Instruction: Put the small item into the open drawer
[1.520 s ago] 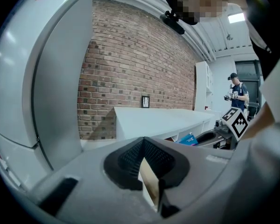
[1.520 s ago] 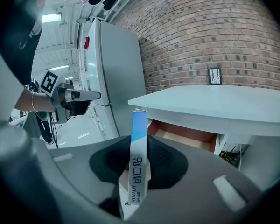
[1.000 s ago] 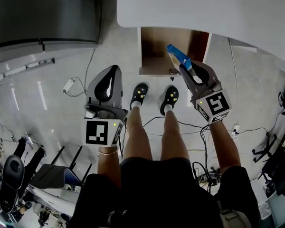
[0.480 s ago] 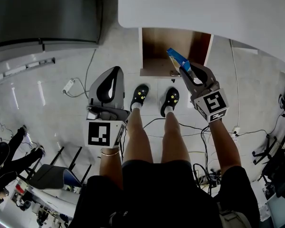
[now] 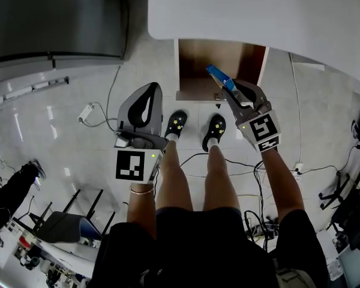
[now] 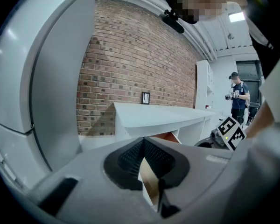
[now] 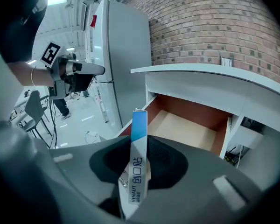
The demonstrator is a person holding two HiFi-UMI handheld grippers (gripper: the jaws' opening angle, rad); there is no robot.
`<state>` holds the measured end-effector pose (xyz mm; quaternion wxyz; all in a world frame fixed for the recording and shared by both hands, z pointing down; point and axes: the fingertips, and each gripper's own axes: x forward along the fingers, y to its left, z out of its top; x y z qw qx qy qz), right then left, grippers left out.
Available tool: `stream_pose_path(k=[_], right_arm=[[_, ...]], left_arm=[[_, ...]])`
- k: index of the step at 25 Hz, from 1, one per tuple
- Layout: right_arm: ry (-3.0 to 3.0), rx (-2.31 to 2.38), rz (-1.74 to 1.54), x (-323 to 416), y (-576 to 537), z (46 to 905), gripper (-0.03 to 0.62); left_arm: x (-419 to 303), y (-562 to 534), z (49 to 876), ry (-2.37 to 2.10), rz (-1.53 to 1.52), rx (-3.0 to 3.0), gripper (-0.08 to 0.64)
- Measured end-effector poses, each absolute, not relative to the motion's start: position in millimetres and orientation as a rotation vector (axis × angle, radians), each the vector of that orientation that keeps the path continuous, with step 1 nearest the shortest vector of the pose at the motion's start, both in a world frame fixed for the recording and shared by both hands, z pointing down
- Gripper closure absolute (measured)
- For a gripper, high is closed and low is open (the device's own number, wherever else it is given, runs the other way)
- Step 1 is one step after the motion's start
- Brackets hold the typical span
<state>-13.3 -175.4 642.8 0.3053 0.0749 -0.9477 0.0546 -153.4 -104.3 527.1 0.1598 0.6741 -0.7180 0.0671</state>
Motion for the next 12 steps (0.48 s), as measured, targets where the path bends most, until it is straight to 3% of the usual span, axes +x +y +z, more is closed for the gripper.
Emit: stream_pose_path(k=[12], right_arm=[[-2.424, 0.073, -0.010, -22, -170, 671, 0.495]], left_arm=[[-152, -129, 543, -2.015, 0.175, 1.953, 0.563]])
